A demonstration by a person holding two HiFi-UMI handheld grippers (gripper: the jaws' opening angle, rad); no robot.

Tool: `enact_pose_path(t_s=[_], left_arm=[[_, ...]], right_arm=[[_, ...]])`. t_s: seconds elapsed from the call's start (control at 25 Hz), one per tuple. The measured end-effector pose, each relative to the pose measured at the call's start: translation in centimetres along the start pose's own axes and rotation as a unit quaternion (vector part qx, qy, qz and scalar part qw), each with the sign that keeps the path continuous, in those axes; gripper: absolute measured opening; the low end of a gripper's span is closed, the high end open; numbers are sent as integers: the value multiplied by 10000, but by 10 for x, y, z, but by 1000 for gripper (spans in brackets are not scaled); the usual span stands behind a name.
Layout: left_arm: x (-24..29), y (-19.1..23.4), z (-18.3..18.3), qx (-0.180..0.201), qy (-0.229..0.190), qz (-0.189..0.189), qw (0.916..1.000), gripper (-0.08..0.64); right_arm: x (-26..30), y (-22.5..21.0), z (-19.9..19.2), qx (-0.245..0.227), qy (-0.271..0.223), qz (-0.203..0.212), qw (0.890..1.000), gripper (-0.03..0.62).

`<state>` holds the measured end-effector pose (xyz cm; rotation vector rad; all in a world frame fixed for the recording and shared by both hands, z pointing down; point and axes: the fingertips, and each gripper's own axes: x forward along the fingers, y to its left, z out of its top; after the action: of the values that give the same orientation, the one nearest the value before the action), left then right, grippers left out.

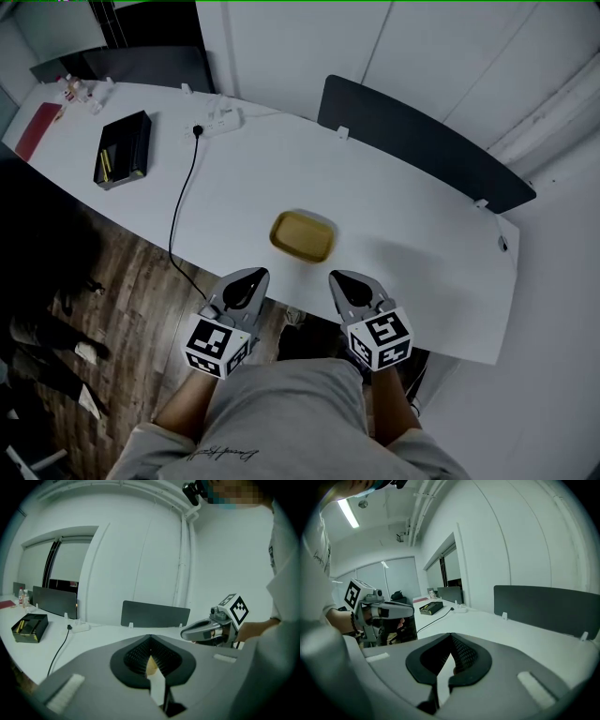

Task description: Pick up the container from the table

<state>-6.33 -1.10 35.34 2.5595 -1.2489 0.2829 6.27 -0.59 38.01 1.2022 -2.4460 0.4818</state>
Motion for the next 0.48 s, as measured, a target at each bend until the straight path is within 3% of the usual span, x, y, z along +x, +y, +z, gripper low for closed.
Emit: enact_pose_path(t_s=[0.48], left_arm=[[57,30,25,-75,68,193,9998,0]], right_arm=[[41,-53,25,50,54,194,9998,15]])
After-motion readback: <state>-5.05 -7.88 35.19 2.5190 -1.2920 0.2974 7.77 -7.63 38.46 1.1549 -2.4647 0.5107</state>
